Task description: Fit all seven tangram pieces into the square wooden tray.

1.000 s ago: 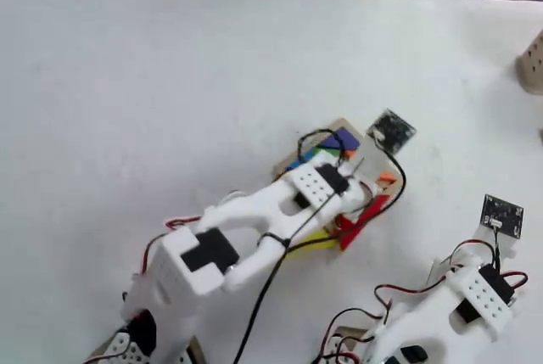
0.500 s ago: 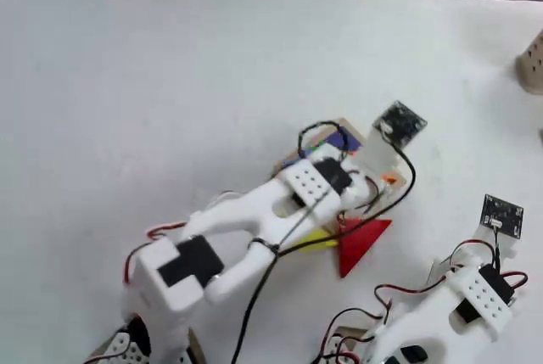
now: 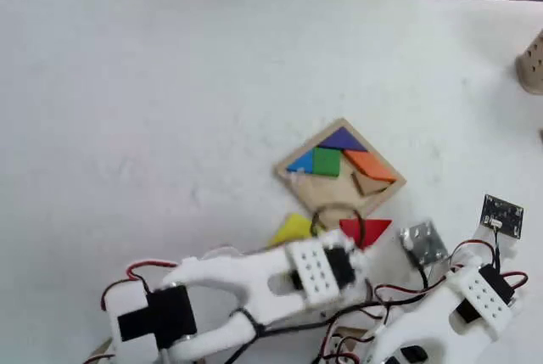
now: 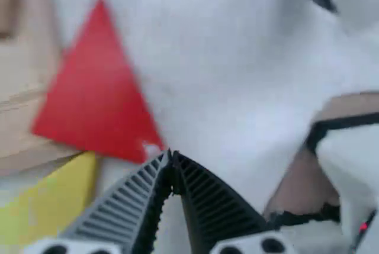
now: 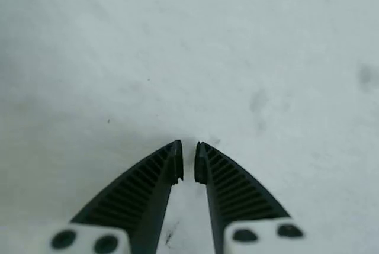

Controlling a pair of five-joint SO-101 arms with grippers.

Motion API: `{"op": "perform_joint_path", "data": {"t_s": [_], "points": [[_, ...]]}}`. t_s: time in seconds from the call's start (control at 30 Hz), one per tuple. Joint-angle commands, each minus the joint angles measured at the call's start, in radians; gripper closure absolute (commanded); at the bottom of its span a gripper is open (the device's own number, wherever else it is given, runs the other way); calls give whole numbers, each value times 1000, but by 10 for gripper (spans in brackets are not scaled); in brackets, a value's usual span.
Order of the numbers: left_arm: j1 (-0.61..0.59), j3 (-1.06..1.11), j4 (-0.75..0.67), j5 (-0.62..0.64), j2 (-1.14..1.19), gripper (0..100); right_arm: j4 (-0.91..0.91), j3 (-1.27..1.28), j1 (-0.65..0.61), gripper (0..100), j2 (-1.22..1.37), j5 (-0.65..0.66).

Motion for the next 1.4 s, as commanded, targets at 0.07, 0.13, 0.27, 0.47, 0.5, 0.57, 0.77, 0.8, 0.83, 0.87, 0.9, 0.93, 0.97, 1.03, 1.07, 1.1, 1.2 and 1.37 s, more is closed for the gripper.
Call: {"op": "perform_joint_path", "data": {"t_s": [0.07, 0.13, 0.27, 0.47, 0.5, 0.57, 0.77, 0.8, 0.83, 0.87, 0.9, 0.93, 0.97, 1.03, 1.07, 1.1, 1.2, 1.37], "points": [[77, 132, -350, 58, -54, 977, 7, -5, -8, 961, -35, 11], [67, 132, -365, 60, -51, 977, 7, -5, -8, 961, -35, 9], [27, 123, -408, 63, -12, 977, 7, -5, -8, 961, -35, 9], [-56, -37, -307, 64, 102, 977, 7, -5, -8, 961, -35, 9], [-62, -52, -282, 64, 113, 977, 7, -5, -8, 961, -35, 9], [-68, -64, -250, 64, 119, 977, 7, -5, -8, 961, -35, 9], [-114, -64, -221, 64, 110, 977, 7, -5, -8, 961, -35, 9], [-125, -64, -221, 64, 110, 977, 7, -5, -8, 961, -35, 9], [-136, -64, -221, 64, 110, 977, 7, -5, -8, 961, -35, 9], [-143, -64, -221, 64, 110, 977, 7, -5, -8, 961, -35, 11], [-150, -64, -221, 64, 110, 977, 7, -5, -8, 961, -35, 11], [-151, -66, -221, 64, 110, 977, 7, -5, -8, 961, -35, 11], [-153, -69, -222, 64, 110, 977, 7, -5, -8, 961, -35, 11], [-153, -74, -227, 64, 110, 977, 7, -5, -8, 961, -35, 11], [-153, -75, -229, 64, 110, 977, 7, -5, -8, 961, -35, 11], [-154, -77, -230, 64, 110, 977, 7, -5, -8, 961, -35, 11], [-177, -77, -270, 64, 110, 977, 7, -5, -8, 961, -35, 11], [-243, -77, -333, 64, 110, 977, 7, -5, -8, 961, -35, 12]]}}
